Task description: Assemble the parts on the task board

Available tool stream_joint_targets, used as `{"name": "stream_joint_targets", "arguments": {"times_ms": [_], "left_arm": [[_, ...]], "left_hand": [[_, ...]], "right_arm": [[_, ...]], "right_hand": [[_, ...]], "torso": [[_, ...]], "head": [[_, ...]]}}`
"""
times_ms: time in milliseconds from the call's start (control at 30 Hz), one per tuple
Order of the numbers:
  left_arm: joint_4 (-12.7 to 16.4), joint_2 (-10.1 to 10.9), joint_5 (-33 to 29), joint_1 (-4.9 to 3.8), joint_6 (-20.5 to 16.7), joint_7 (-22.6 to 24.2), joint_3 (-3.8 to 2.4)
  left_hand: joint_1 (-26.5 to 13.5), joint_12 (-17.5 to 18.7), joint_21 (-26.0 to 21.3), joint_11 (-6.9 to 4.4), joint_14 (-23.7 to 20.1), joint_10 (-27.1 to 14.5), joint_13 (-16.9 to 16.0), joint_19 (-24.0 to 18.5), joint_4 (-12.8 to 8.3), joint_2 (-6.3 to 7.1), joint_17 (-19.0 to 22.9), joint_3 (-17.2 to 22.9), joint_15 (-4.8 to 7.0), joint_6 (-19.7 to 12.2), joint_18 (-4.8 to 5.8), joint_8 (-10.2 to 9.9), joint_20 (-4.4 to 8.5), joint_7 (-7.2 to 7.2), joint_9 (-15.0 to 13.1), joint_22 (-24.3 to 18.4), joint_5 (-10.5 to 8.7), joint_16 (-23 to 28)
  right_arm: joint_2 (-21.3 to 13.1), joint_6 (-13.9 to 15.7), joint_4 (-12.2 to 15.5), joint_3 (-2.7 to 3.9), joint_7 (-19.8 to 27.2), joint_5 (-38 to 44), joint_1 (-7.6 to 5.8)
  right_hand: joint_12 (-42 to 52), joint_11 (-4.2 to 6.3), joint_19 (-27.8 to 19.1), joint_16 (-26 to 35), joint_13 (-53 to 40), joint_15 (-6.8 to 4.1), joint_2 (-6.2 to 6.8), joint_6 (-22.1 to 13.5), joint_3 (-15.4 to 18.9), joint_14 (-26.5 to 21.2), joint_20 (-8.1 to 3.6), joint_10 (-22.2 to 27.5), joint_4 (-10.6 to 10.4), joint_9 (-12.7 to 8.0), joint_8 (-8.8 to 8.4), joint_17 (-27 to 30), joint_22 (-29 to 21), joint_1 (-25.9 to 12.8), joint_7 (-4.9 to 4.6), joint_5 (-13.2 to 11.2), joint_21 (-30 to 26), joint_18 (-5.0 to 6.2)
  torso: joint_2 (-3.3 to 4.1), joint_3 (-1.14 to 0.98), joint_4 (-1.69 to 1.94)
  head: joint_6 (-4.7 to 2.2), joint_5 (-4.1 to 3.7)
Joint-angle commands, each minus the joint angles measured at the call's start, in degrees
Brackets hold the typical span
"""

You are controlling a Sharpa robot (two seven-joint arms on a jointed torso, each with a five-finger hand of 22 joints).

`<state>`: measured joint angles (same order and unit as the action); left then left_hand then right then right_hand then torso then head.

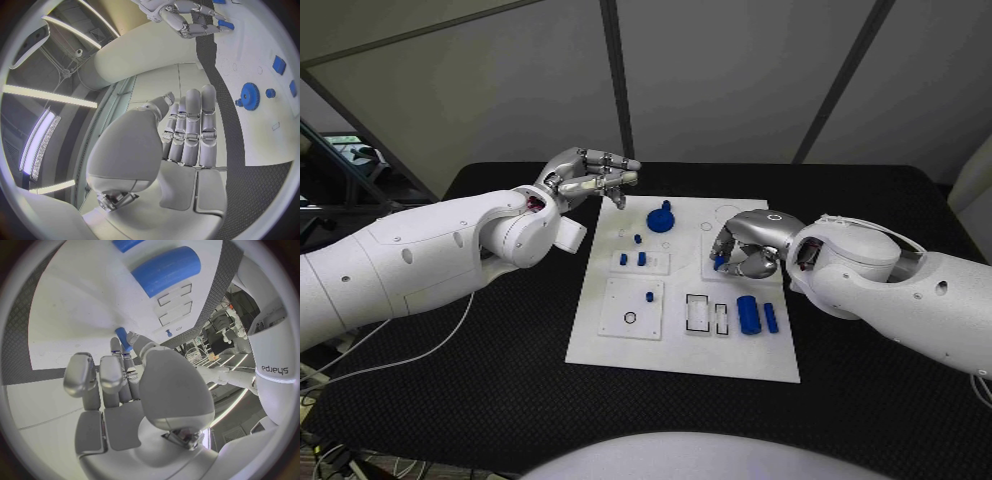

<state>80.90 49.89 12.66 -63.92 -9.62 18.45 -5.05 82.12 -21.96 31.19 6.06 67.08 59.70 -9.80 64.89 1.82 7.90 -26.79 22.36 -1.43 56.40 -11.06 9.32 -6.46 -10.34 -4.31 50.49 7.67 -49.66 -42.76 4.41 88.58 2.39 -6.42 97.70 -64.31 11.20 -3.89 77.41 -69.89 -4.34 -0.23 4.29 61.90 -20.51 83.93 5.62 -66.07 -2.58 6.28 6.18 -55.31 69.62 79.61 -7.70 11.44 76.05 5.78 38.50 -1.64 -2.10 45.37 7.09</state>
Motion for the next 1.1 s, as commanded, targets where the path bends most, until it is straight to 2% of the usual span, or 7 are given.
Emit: {"name": "stream_joint_targets", "arguments": {"times_ms": [33, 133, 400, 633, 800, 933, 1100], "left_arm": [[0.05, -0.02, -0.18, -0.08, 0.61, 0.2, -0.03], [0.05, -0.03, -0.18, -0.08, 0.62, 0.18, -0.03], [-0.12, -0.11, -0.18, -0.08, 0.67, 0.07, -0.03], [-0.47, -0.3, -0.18, -0.06, 0.7, -0.02, -0.03], [-0.76, -0.58, -0.18, -0.02, 0.73, -0.1, -0.03], [-0.92, -0.82, -0.18, -0.01, 0.78, -0.09, -0.03], [-1.22, -1.26, -0.18, -0.01, 0.88, -0.08, -0.03]], "left_hand": [[-0.18, -0.26, -0.28, 0.02, -0.36, -0.35, -0.08, -0.2, -0.02, -0.24, 0.07, -0.26, 0.06, -0.37, 0.68, 0.12, -0.24, -0.1, 0.09, -0.06, -0.15, 0.28], [-0.2, -0.32, -0.34, 0.02, -0.4, -0.4, -0.1, -0.21, 0.01, -0.3, 0.09, -0.29, 0.05, -0.4, 0.67, 0.15, -0.26, -0.1, 0.09, -0.09, -0.14, 0.28], [-0.22, -0.38, -0.38, 0.02, -0.43, -0.44, -0.11, -0.22, 0.03, -0.35, 0.11, -0.32, 0.04, -0.41, 0.67, 0.17, -0.27, -0.1, 0.09, -0.12, -0.12, 0.28], [-0.22, -0.38, -0.38, 0.02, -0.43, -0.44, -0.11, -0.22, 0.03, -0.35, 0.11, -0.32, 0.04, -0.41, 0.67, 0.17, -0.27, -0.1, 0.09, -0.12, -0.12, 0.28], [-0.22, -0.38, -0.38, 0.02, -0.43, -0.44, -0.11, -0.22, 0.03, -0.35, 0.11, -0.32, 0.04, -0.41, 0.67, 0.17, -0.27, -0.1, 0.09, -0.12, -0.12, 0.28], [-0.22, -0.38, -0.38, 0.02, -0.43, -0.44, -0.11, -0.22, 0.03, -0.35, 0.11, -0.32, 0.04, -0.41, 0.67, 0.17, -0.27, -0.1, 0.09, -0.12, -0.12, 0.28], [-0.22, -0.38, -0.38, 0.02, -0.43, -0.44, -0.11, -0.22, 0.03, -0.35, 0.11, -0.32, 0.04, -0.41, 0.67, 0.17, -0.27, -0.1, 0.09, -0.12, -0.12, 0.28]], "right_arm": [[0.0, 2.19, 0.08, 0.0, -0.06, -0.11, -0.03], [-0.17, 4.11, 0.11, 0.0, -0.51, 0.1, -0.02], [-1.38, 6.78, 1.12, 0.01, -1.26, 0.53, 0.0], [-3.79, 8.89, 5.78, 0.17, -1.33, -0.55, -0.05], [-4.83, 10.23, 10.52, 1.2, -0.84, -1.52, -0.11], [-3.97, 10.64, 12.68, 1.51, -0.31, -2.05, -0.11], [-1.06, 10.41, 13.33, 1.58, 0.74, -2.35, -0.09]], "right_hand": [[0.38, 0.15, 0.7, -0.44, -0.16, -0.66, -1.49, 1.11, -0.67, 0.98, -0.12, -1.14, 0.12, 0.61, 0.66, -0.27, 0.54, 0.64, 0.29, -0.96, 0.61, -1.15], [0.31, 0.46, 1.45, -0.94, -0.34, -0.91, -2.36, 1.99, -1.58, 1.13, -0.42, -2.24, 0.63, 0.99, 1.12, -0.86, 1.79, 1.57, 0.46, -1.34, 1.49, -1.42], [-0.43, 0.38, 1.73, -1.24, -0.43, -0.94, -2.71, 1.97, -3.29, 1.15, -0.61, -2.83, 1.76, 1.31, 1.1, -1.0, 2.35, 2.71, 0.17, -0.97, 1.93, -1.55], [-0.7, 0.3, 1.73, -1.26, -0.45, -0.88, -2.27, 1.98, -3.51, 1.12, -0.58, -2.93, 2.04, 1.42, 1.09, -0.93, 2.41, 2.67, 0.05, -1.03, 1.98, -1.56], [-1.08, 0.21, 1.7, -1.32, -0.47, -0.78, -1.75, 1.91, -3.57, 1.09, -0.51, -2.96, 2.08, 1.51, 1.01, -0.91, 2.45, 2.27, -0.08, -0.87, 2.02, -1.57], [-1.27, 0.15, 1.74, -1.4, -0.49, -0.74, -1.57, 1.88, -3.59, 1.09, -0.48, -2.99, 2.03, 1.57, 0.97, -0.98, 2.55, 2.02, -0.11, -0.61, 2.09, -1.59], [-1.42, 0.11, 1.69, -1.4, -0.5, -0.71, -1.43, 1.87, -3.57, 1.08, -0.46, -3.02, 1.97, 1.61, 0.94, -0.92, 2.52, 1.8, -0.15, -0.47, 2.07, -1.57]], "torso": [[0.02, 0.03, 0.0], [0.0, 0.02, 0.0], [-0.1, -0.03, -0.03], [-0.2, 0.02, -0.09], [-0.11, 0.03, -0.02], [-0.02, 0.03, 0.06], [0.03, 0.02, 0.13]], "head": [[0.17, -0.02], [0.31, 0.02], [0.56, 0.2], [0.6, 0.39], [0.35, 0.44], [0.27, 0.62], [0.47, 1.25]]}}
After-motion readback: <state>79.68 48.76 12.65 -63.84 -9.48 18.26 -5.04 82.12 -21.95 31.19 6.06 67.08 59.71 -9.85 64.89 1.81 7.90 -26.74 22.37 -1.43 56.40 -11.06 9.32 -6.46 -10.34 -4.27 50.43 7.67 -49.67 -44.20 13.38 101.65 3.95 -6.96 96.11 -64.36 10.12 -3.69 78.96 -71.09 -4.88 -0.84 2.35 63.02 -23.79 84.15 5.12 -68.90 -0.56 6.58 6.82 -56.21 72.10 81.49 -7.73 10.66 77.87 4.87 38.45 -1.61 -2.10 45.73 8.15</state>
